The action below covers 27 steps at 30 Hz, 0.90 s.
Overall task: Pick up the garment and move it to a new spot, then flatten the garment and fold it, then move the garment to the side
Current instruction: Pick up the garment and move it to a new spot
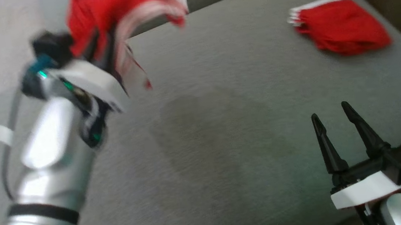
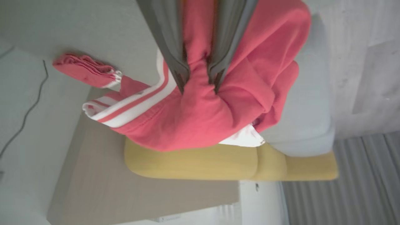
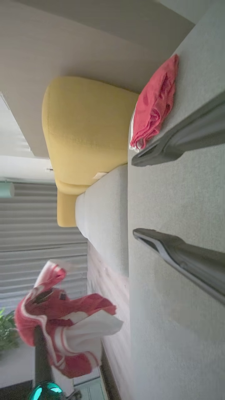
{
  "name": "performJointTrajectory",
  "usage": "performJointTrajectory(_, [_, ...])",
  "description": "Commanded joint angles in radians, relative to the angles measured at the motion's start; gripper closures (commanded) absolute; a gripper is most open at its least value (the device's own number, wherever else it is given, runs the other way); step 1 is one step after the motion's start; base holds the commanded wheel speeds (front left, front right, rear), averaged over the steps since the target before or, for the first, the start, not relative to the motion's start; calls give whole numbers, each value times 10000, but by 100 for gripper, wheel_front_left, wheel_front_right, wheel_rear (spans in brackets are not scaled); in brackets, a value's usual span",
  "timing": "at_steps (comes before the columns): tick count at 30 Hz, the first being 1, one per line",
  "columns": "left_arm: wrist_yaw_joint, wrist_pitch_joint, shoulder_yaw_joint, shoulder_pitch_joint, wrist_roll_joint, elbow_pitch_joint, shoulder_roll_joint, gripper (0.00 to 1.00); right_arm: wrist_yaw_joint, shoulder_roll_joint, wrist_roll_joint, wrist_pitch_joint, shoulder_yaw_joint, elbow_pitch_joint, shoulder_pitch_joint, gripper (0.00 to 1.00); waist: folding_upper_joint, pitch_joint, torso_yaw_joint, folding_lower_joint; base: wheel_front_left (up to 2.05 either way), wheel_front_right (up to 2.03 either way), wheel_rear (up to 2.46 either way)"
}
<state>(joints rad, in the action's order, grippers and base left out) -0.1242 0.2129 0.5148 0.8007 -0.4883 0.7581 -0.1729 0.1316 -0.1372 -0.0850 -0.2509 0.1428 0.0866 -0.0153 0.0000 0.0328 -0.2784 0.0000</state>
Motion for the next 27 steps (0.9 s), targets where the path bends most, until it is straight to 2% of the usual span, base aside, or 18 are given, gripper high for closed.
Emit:
performJointTrajectory(1, [-20,105,-189,268,-2,-75,-175,100,-9,36,21,-109,228,-391,308,0,0,178,-894,0,0,0,0])
performJointTrajectory(9, [359,444,508,-508,604,1678,670,100,-9,318,-9,-109,520,-416,556,0,0,1146,-1632,0,0,0,0])
performJointTrajectory(12, [390,473,550,-575,710,1977,761,100,-9,392,-15,-109,588,-424,660,0,0,1364,-1733,0,0,0,0])
performJointTrajectory(15, [544,482,409,-675,987,1694,802,100,-9,482,-5,-109,765,-361,768,0,0,1564,-1773,0,0,0,0])
performJointTrajectory(17, [640,484,294,-834,1188,1370,838,0,-9,517,7,-109,815,-302,800,0,0,1545,-1702,0,0,0,0])
performJointTrajectory(22, [952,486,-257,-1509,1639,-159,979,0,-9,518,24,-109,699,-110,623,0,0,889,-1059,0,0,0,0])
performJointTrajectory(27, [1158,487,-902,-2864,2063,-2078,1110,0,-9,431,-101,-109,354,96,118,0,0,-188,142,0,0,0,0])
